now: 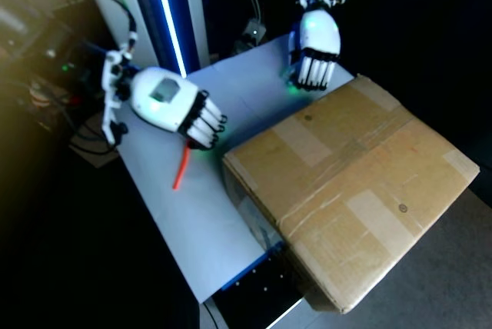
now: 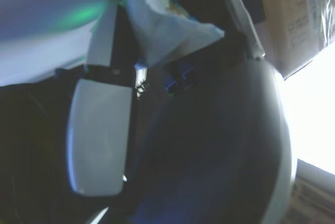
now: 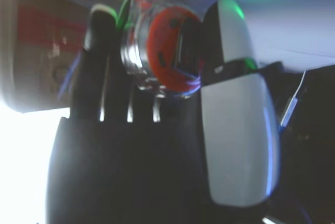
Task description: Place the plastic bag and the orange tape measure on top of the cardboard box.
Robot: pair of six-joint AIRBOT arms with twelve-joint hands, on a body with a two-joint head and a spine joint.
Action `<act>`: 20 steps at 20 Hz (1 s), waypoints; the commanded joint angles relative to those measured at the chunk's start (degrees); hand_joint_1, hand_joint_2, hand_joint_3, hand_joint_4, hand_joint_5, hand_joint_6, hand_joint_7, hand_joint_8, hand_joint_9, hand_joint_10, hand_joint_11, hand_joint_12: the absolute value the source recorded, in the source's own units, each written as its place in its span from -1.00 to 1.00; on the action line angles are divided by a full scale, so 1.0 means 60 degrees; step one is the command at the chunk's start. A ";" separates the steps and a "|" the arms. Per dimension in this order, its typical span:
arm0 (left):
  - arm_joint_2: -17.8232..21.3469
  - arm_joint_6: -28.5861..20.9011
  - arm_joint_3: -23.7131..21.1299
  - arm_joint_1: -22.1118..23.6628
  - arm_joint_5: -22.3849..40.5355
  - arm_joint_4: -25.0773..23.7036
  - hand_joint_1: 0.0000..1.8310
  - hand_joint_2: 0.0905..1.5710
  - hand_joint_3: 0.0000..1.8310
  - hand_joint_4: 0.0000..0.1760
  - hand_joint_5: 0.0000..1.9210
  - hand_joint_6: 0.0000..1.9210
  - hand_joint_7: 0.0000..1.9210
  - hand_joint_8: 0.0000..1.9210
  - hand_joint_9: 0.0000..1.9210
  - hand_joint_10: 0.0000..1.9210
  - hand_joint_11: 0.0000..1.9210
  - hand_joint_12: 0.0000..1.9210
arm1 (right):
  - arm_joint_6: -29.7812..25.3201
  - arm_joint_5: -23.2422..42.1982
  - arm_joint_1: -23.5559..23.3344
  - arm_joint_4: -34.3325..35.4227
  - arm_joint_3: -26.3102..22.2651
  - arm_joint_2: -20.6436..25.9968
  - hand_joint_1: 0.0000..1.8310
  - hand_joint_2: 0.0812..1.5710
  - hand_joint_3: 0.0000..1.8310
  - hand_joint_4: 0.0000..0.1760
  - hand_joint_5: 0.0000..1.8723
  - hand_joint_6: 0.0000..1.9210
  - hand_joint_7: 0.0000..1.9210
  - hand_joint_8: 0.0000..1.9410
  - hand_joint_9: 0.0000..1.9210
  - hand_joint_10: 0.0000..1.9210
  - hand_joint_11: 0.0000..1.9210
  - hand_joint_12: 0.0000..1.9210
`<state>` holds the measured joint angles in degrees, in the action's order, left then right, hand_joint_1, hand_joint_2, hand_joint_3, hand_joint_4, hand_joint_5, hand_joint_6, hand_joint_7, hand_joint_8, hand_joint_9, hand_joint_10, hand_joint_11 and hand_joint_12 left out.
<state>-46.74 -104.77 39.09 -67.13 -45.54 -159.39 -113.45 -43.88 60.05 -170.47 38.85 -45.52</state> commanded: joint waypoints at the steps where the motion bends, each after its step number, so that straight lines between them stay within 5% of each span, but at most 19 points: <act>1: 0.0169 -0.0495 -0.0025 0.0056 -0.1150 -0.0529 0.59 0.58 -1.00 -1.00 -0.46 0.59 -0.41 0.33 -0.25 0.44 -0.34 0.90 | -0.0002 -0.1414 -0.0213 -0.0350 -0.0086 0.0068 0.60 0.54 -1.00 -1.00 -0.21 0.49 -0.33 0.27 -0.25 0.34 -0.45 0.87; 3: 0.0550 -0.1211 -0.0084 0.0109 -0.1799 -0.1006 0.59 0.59 -1.00 -1.00 -0.46 0.61 -0.43 0.36 -0.26 0.47 -0.38 0.94 | -0.0002 -0.1630 -0.0376 -0.0350 -0.0176 0.0207 0.60 0.53 -1.00 -1.00 -0.18 0.46 -0.32 0.29 -0.23 0.31 -0.46 0.85; 6: 0.1153 -0.1211 -0.0374 0.0615 -0.2272 -0.1476 0.59 0.59 -1.00 -1.00 -0.44 0.58 -0.42 0.41 -0.29 0.49 -0.38 0.91 | -0.0002 -0.2021 -0.0553 -0.0350 -0.0227 0.0318 0.60 0.53 -1.00 -1.00 -0.19 0.50 -0.30 0.31 -0.24 0.30 -0.49 0.84; 8: 0.1430 -0.1211 -0.0489 0.0780 -0.2616 -0.1591 0.46 0.53 -1.00 -1.00 -0.28 0.48 -0.27 0.35 -0.14 0.43 -0.26 0.45 | -0.0001 -0.2069 -0.0832 -0.0350 -0.0253 0.0392 0.61 0.51 -1.00 -1.00 -0.21 0.46 -0.26 0.28 -0.18 0.29 -0.43 0.80; 10: 0.1810 -0.1211 -0.0610 0.0823 -0.3424 -0.1646 0.47 0.51 -1.00 -1.00 -0.22 0.39 -0.23 0.32 -0.15 0.43 -0.28 0.46 | 0.0000 -0.2076 -0.1315 -0.0350 -0.0252 0.0501 0.62 0.48 -1.00 -1.00 -0.19 0.37 -0.22 0.21 -0.12 0.29 -0.39 0.78; 13: 0.2048 -0.1209 -0.0562 0.0990 -0.4150 -0.1720 0.49 0.43 -1.00 -1.00 -0.17 0.29 -0.09 0.06 -0.02 0.30 -0.12 0.34 | 0.0357 -0.2074 -0.2043 -0.0350 -0.0247 0.0628 0.61 0.53 -1.00 -1.00 -0.28 0.49 -0.31 0.37 -0.25 0.44 -0.37 0.78; 14: 0.2073 -0.1207 -0.0490 0.1253 -0.4226 -0.1815 0.50 0.41 -1.00 -1.00 -0.16 0.23 -0.05 -0.01 0.04 0.23 0.01 0.32 | 0.0585 -0.2073 -0.2324 -0.0350 -0.0248 0.0660 0.50 0.51 -1.00 -1.00 -0.22 0.36 -0.30 0.30 -0.08 0.47 -0.04 0.67; 15: 0.2074 -0.1203 -0.0385 0.1534 -0.4221 -0.1919 0.50 0.41 -1.00 -1.00 -0.16 0.22 -0.05 0.00 0.05 0.23 0.03 0.31 | 0.0885 -0.2056 -0.2562 -0.0350 -0.0238 0.0691 0.50 0.47 -1.00 -1.00 -0.14 0.00 -0.17 0.34 -0.07 0.52 0.20 0.72; 16: 0.2070 -0.1200 -0.0274 0.1840 -0.4162 -0.2018 0.50 0.40 -1.00 -1.00 -0.16 0.17 -0.05 0.04 0.05 0.24 0.04 0.31 | 0.1033 -0.2056 -0.2748 -0.0350 -0.0205 0.0733 0.50 0.47 -1.00 -1.00 -0.03 -0.20 -0.22 0.45 -0.10 0.56 0.25 0.75; 17: 0.2063 -0.1196 -0.0187 0.2115 -0.4123 -0.2107 0.50 0.41 -1.00 -1.00 -0.16 0.10 -0.04 0.12 0.01 0.28 -0.02 0.31 | 0.1095 -0.2052 -0.2920 -0.0350 -0.0165 0.0757 0.34 0.48 -0.99 -1.00 -0.06 0.27 -0.16 0.29 0.29 0.48 0.35 0.69; 20: 0.1654 -0.0745 0.0235 0.3507 -0.3718 -0.2197 0.51 0.40 -1.00 -1.00 -0.15 -0.06 0.01 0.12 0.00 0.32 0.02 0.40 | 0.1544 -0.2052 -0.3555 -0.0350 0.0059 0.0759 0.33 0.46 -1.00 -1.00 0.02 0.18 -0.17 0.28 0.32 0.46 0.37 0.68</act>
<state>-37.28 -108.47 41.19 -44.88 -62.06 -170.58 -103.28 -48.95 38.83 -170.52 39.42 -41.01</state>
